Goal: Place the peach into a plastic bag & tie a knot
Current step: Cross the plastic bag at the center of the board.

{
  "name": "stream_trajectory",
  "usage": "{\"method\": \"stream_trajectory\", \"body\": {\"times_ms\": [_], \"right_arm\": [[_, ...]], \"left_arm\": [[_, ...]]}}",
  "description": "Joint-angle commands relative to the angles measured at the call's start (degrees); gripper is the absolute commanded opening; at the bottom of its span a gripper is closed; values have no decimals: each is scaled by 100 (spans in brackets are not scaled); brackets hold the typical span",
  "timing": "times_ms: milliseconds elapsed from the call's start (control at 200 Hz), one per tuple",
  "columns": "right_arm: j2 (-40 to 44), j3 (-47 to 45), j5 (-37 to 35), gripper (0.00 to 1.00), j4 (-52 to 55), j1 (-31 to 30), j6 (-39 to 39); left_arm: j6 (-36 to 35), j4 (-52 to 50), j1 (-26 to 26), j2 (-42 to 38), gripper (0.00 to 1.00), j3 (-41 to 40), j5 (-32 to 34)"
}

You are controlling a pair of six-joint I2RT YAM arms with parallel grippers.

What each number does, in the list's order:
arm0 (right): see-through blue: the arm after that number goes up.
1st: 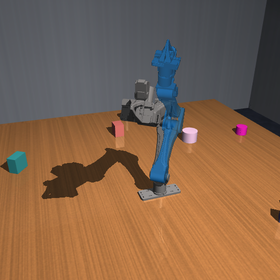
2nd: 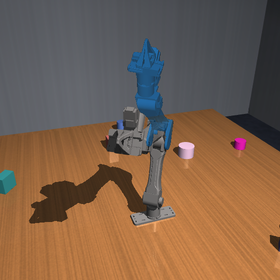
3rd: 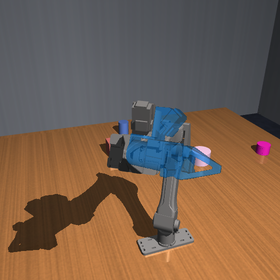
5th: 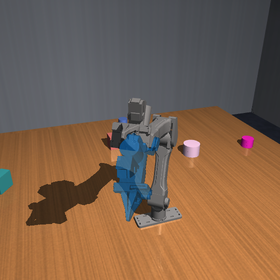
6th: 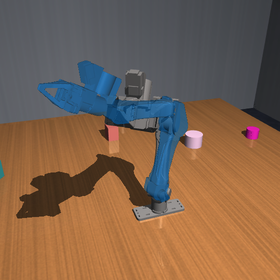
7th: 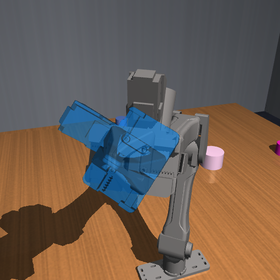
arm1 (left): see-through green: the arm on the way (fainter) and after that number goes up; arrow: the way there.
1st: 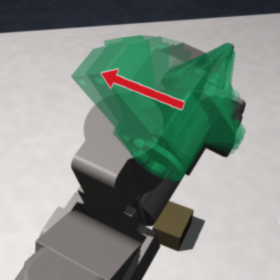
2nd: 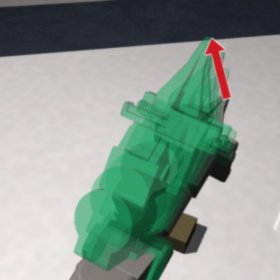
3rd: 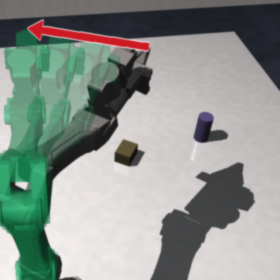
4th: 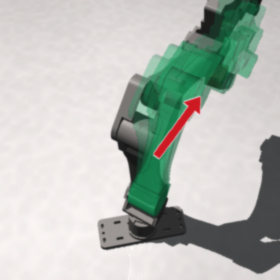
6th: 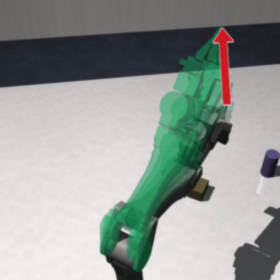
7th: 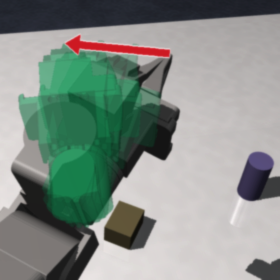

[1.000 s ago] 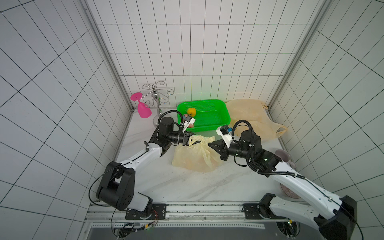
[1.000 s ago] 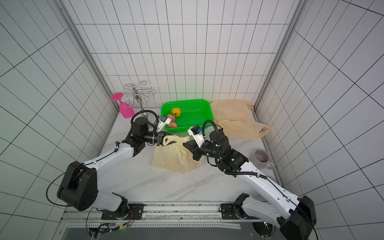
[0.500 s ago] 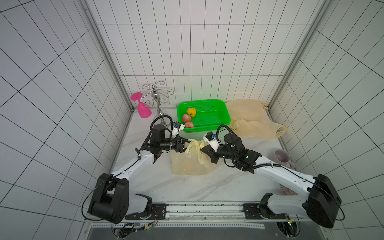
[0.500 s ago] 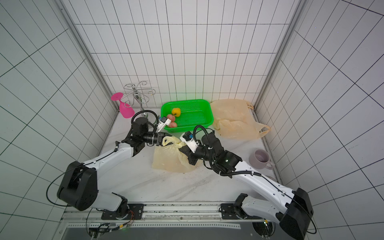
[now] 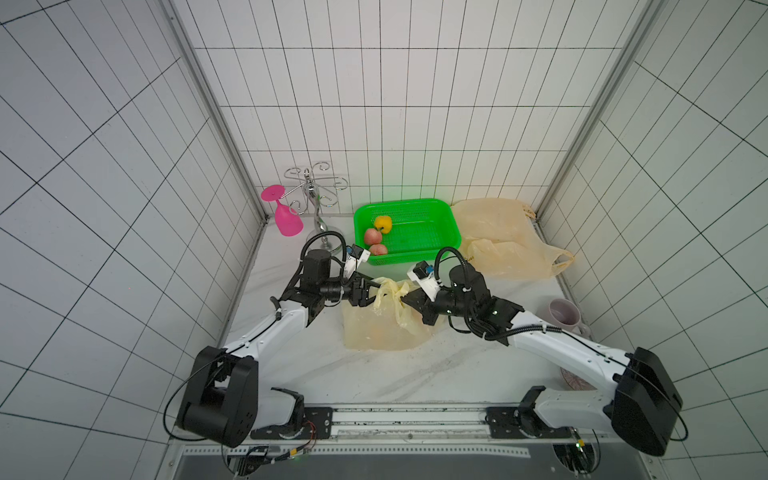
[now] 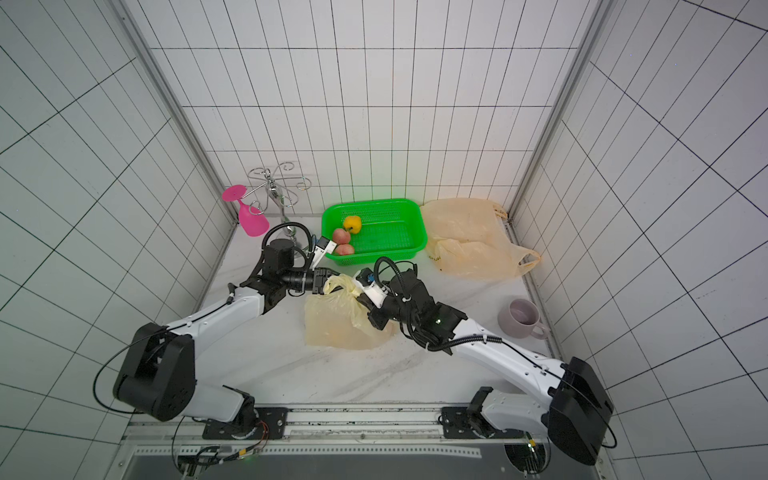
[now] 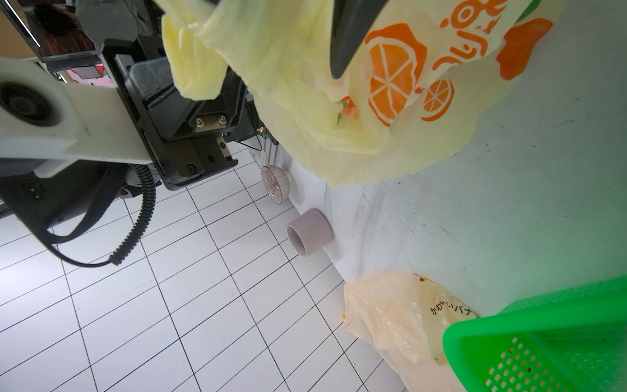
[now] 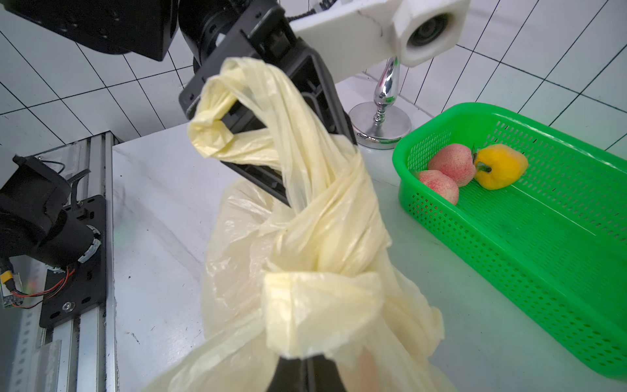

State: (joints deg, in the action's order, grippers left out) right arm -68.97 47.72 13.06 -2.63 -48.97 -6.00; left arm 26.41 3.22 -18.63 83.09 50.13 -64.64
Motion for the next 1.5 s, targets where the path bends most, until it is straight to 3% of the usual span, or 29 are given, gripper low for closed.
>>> {"method": "stream_trajectory", "body": {"times_ms": [0, 270, 400, 540, 805, 960, 1130, 1349, 1494], "right_arm": [[-96, -339, 328, 0, -236, 157, 126], [-254, -269, 935, 0, -302, 472, 386], [-343, -204, 1127, 0, -317, 493, 472], [-383, -194, 1230, 0, -371, 527, 593], [-352, -222, 1559, 0, -592, 714, 1002], [-372, -173, 1725, 0, -686, 800, 1206], [-441, -195, 1614, 0, -662, 801, 1138], [-451, -158, 1590, 0, -580, 726, 963], [-361, -325, 1167, 0, -561, 603, 632]], "left_arm": [[-612, -287, 89, -240, 45, -162, 278], [-1147, -307, 338, -742, 60, -550, 852], [-1200, -29, 334, -797, 66, -710, 553], [-1310, -29, 316, -711, 68, -689, 314], [-2241, -773, 296, -804, 69, -657, 981], [-2609, -736, 290, -1046, 69, -739, 791], [-2308, -390, 188, -1137, 69, -759, 244], [-1855, -314, 13, -878, 71, -511, 93], [-1414, -206, 9, -648, 71, -279, 64]]}}
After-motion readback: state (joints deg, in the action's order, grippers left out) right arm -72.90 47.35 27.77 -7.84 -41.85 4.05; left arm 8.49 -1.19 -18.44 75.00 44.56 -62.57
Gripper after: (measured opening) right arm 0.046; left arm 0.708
